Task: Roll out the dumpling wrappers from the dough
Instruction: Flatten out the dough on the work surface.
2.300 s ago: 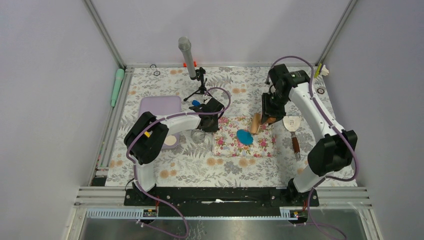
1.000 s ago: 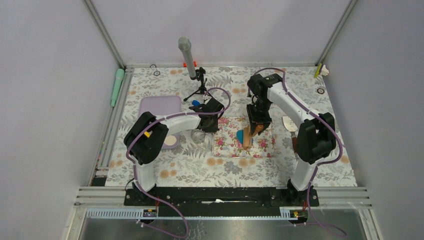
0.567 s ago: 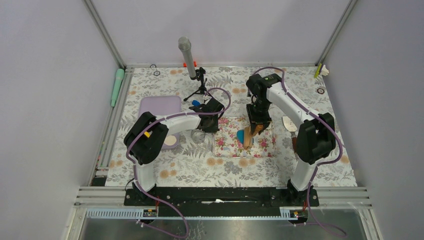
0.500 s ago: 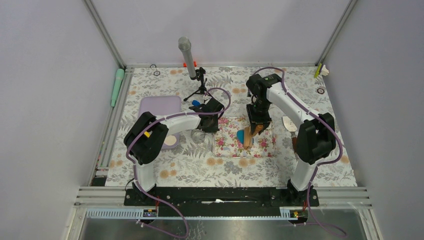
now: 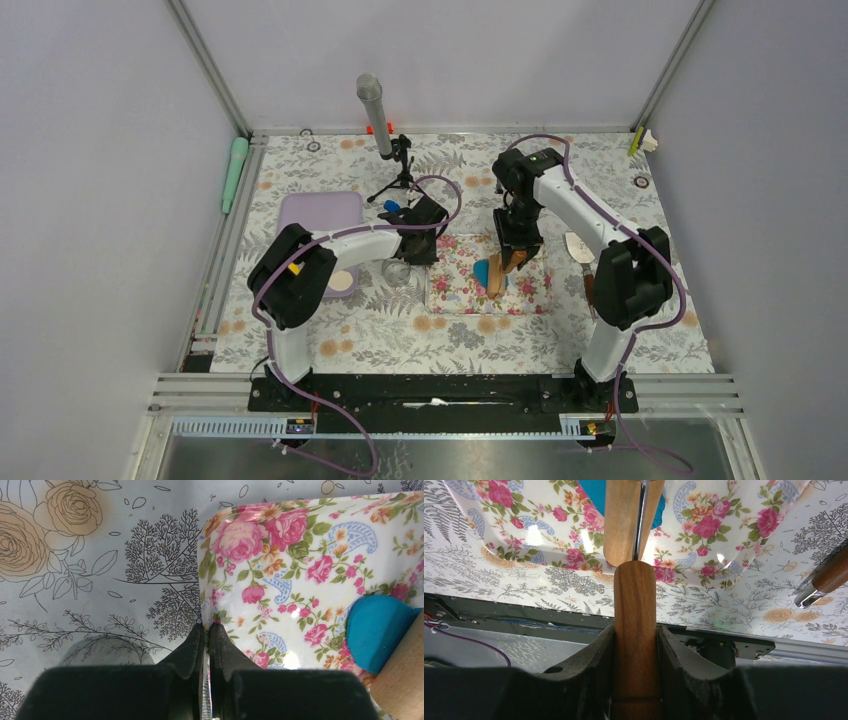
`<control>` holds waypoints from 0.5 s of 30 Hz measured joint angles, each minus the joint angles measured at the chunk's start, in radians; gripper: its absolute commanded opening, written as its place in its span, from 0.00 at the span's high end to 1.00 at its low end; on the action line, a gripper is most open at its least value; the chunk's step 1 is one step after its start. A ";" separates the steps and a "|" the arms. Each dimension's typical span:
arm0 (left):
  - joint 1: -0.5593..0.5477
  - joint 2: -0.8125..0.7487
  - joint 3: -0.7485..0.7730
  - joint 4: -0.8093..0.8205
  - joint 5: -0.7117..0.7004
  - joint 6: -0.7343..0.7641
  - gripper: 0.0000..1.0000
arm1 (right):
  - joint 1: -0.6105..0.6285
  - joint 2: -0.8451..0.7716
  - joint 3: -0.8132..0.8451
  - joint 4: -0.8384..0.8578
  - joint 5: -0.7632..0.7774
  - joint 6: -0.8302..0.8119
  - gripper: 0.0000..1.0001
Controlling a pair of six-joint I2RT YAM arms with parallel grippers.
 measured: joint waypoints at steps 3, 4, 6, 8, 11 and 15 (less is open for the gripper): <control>0.000 -0.001 0.000 -0.001 0.000 0.000 1.00 | 0.000 -0.008 0.002 0.006 -0.003 -0.002 1.00; 0.000 -0.001 0.000 -0.003 -0.001 0.003 1.00 | 0.000 -0.011 0.002 0.009 -0.004 -0.003 1.00; -0.002 -0.003 0.003 -0.018 -0.004 0.009 1.00 | 0.000 -0.024 0.003 0.014 -0.007 -0.005 1.00; -0.002 -0.006 0.007 -0.042 -0.005 0.018 1.00 | -0.002 -0.046 0.006 0.023 -0.010 -0.008 1.00; -0.001 -0.014 0.008 -0.083 -0.005 0.036 1.00 | -0.004 -0.093 0.013 0.032 -0.012 -0.011 1.00; -0.002 -0.015 0.020 -0.122 -0.004 0.053 1.00 | -0.005 -0.173 0.011 0.032 -0.011 -0.014 1.00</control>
